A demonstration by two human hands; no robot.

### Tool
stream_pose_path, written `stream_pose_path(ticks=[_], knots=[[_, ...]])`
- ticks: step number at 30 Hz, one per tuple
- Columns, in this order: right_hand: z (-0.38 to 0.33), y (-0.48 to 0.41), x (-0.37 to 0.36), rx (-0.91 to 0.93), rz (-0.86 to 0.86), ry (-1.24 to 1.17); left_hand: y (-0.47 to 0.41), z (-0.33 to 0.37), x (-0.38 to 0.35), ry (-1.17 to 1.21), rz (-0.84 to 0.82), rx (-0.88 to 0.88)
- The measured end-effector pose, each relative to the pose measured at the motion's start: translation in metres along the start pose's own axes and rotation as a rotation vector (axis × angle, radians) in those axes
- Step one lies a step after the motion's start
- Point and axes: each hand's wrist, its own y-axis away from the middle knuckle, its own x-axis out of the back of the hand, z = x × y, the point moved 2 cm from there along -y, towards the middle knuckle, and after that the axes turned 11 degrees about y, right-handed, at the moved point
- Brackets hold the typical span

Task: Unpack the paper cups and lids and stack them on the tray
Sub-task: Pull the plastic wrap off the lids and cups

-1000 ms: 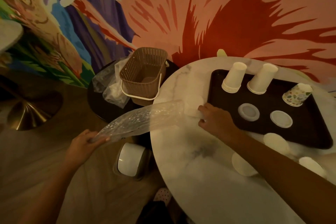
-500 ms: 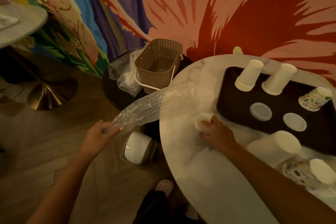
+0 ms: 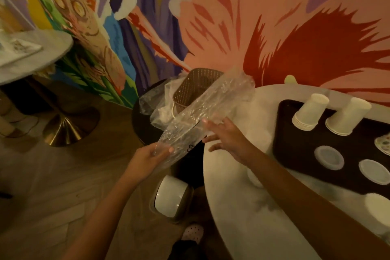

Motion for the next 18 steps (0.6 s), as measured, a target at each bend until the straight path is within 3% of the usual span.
stream_pose_path(ticks=[3,9,12,18], knots=[[-0.035,-0.040,-0.003,-0.020,0.111,-0.126,-0.033,0.011,0.016,-0.037,0.029,-0.076],[-0.093,-0.116,-0.020,-0.037,0.131,-0.194,-0.099,0.018,0.068,0.039,0.154,-0.104],[-0.105,-0.151,-0.027,-0.059,0.127,-0.110,-0.136,0.017,0.092,0.047,0.208,-0.158],[-0.093,-0.189,-0.025,-0.101,0.219,-0.011,-0.219,-0.019,0.105,-0.014,0.228,-0.084]])
